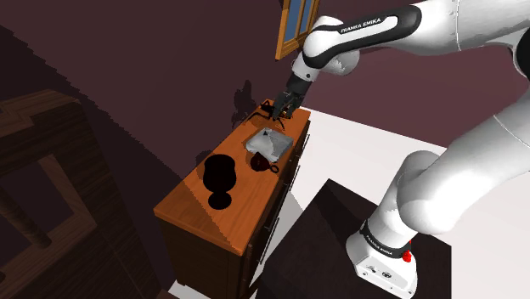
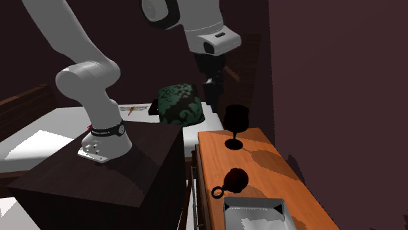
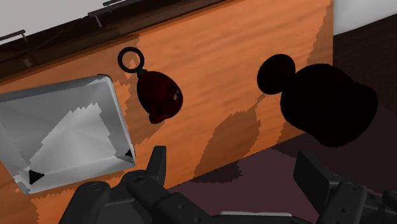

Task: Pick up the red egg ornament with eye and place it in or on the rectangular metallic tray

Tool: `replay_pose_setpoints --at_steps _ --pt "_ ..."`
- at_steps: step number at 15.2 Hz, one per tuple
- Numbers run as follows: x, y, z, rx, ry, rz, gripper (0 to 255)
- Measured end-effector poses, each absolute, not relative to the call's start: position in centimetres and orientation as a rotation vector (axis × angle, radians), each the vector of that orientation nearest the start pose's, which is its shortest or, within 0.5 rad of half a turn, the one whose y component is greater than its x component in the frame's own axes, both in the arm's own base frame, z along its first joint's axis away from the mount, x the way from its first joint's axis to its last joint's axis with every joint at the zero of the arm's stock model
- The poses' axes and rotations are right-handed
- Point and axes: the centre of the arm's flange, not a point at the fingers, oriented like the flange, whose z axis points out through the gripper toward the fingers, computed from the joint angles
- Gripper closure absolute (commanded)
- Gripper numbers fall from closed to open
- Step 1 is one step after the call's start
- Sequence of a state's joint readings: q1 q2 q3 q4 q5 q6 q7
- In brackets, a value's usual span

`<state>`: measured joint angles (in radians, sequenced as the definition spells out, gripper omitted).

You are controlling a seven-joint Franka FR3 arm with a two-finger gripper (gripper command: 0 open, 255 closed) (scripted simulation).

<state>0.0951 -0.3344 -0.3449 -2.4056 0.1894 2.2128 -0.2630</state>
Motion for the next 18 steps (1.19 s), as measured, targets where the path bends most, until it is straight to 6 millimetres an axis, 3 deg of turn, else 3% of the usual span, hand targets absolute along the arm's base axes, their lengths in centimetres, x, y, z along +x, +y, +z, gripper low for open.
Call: replay_pose_setpoints --at_steps 13,16,18 --pt "54.9 -15.8 31.3 -2.752 0.098 -0.328 0" --pt "57.7 -16.1 28.4 -2.718 0.094 -0.342 0" --pt "58.4 -15.9 26.9 -2.709 0.093 -0.345 0"
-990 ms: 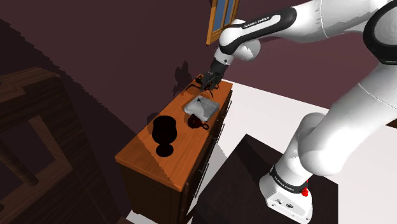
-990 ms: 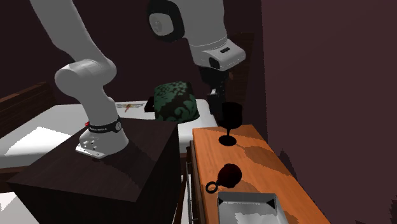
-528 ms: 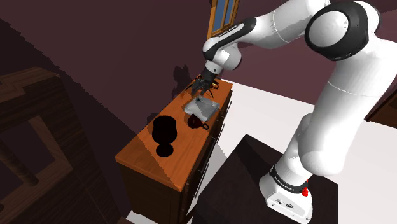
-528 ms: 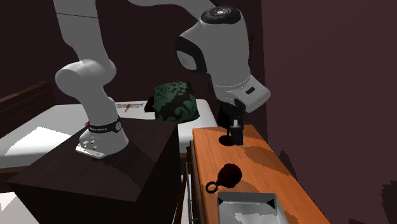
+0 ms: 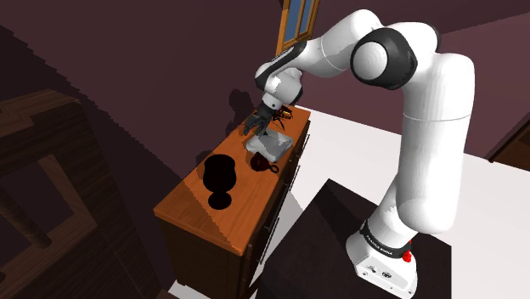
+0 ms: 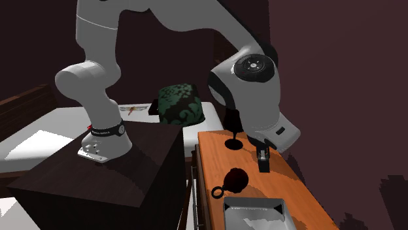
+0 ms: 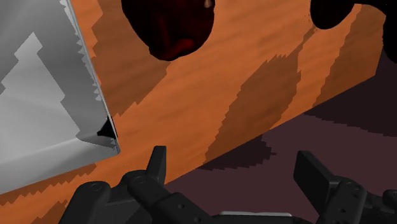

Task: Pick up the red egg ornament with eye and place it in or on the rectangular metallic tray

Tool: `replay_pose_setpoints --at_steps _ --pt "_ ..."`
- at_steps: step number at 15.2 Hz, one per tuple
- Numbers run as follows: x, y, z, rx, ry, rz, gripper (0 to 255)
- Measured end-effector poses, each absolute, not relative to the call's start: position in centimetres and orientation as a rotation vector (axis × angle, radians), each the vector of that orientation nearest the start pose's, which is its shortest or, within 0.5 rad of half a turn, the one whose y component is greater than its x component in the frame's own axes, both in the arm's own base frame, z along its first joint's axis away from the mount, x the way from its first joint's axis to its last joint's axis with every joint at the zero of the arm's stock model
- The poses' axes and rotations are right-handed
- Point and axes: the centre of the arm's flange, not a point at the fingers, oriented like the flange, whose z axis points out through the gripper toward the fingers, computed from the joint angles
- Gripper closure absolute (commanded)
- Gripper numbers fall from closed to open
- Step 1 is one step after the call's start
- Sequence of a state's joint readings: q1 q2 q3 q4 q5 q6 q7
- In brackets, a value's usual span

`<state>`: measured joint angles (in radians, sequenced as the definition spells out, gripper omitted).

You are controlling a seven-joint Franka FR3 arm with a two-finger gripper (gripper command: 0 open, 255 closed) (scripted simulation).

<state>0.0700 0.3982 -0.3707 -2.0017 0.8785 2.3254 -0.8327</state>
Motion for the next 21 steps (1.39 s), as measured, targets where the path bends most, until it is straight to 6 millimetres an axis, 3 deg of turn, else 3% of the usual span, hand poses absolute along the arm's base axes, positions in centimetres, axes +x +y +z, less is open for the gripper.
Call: replay_pose_setpoints --at_steps 6,13,14,21 --pt "59.3 -15.0 24.1 -2.705 0.093 -0.348 0" --pt "59.4 -14.8 23.7 -2.705 0.093 -0.348 0" --pt "59.4 -14.8 23.7 -2.705 0.093 -0.348 255" --pt "59.4 -14.8 23.7 -2.705 0.093 -0.348 255"
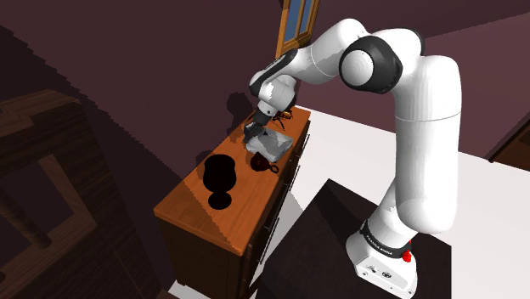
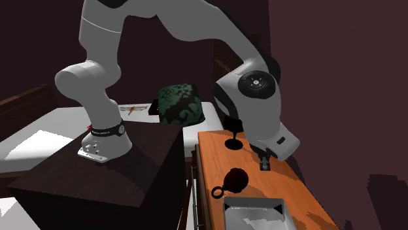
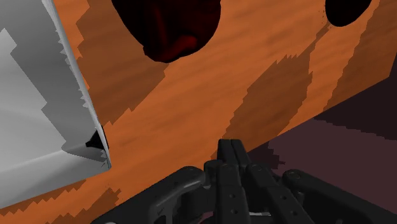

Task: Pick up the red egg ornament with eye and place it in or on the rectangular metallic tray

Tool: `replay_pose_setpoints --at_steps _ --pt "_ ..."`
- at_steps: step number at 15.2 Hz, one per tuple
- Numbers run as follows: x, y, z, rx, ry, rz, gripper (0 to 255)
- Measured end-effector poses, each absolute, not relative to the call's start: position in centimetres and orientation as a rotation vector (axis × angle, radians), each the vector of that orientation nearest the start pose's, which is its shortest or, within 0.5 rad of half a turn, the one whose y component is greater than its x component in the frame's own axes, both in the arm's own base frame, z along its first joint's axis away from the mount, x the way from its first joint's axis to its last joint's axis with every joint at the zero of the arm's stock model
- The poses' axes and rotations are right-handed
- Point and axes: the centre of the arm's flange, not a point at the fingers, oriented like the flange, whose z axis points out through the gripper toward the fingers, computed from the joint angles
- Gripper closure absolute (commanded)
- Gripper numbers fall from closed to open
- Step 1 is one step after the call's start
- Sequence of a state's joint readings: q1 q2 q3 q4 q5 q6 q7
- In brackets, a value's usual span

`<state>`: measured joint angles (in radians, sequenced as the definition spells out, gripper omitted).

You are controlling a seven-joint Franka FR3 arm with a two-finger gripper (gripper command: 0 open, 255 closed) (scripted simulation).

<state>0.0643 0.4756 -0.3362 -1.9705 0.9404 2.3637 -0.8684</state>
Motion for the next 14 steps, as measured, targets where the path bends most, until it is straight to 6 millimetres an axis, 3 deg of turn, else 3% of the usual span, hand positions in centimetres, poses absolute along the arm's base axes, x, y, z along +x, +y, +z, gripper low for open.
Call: replay_pose_setpoints --at_steps 2,3,5,14 --pt "59.4 -14.8 23.7 -2.705 0.093 -0.348 255" --pt "59.4 -14.8 23.7 -2.705 0.093 -0.348 0" --pt "58.9 -14.6 23.6 -2.719 0.074 -0.351 0" --pt "49.2 -14.0 19.3 -2.943 -0.296 -0.403 0"
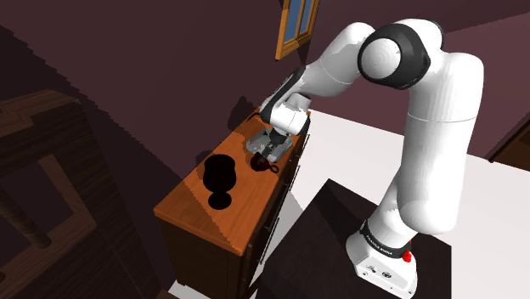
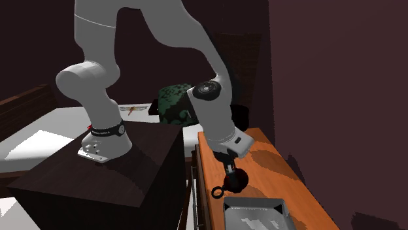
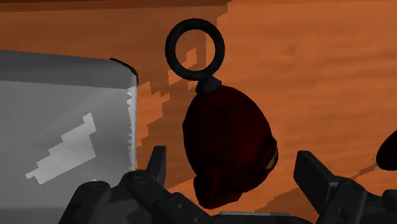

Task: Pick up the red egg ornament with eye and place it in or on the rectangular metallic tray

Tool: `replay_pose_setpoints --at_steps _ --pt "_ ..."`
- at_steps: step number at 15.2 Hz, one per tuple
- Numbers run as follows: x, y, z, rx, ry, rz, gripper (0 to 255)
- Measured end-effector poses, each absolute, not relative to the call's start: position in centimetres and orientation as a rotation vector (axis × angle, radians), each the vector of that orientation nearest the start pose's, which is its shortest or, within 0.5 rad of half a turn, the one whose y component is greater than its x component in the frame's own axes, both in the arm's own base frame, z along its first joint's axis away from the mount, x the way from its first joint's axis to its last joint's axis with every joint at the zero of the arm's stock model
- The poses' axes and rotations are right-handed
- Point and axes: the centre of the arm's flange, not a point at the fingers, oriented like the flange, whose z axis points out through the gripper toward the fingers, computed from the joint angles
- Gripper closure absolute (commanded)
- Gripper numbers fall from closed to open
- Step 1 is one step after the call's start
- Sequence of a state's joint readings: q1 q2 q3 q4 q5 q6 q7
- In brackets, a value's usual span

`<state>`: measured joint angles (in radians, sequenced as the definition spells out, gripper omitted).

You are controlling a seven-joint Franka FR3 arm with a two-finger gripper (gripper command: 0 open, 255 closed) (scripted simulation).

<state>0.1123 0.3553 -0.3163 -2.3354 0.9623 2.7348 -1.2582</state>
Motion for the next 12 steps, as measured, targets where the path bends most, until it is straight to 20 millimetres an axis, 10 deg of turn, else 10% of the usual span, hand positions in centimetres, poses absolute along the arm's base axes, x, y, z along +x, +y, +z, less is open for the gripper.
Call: replay_pose_setpoints --at_steps 4,12 --pt "45.1 -14.9 17.7 -3.027 -0.477 -0.427 0" --pt "45.5 -14.5 14.4 -3.042 -0.525 -0.444 0"
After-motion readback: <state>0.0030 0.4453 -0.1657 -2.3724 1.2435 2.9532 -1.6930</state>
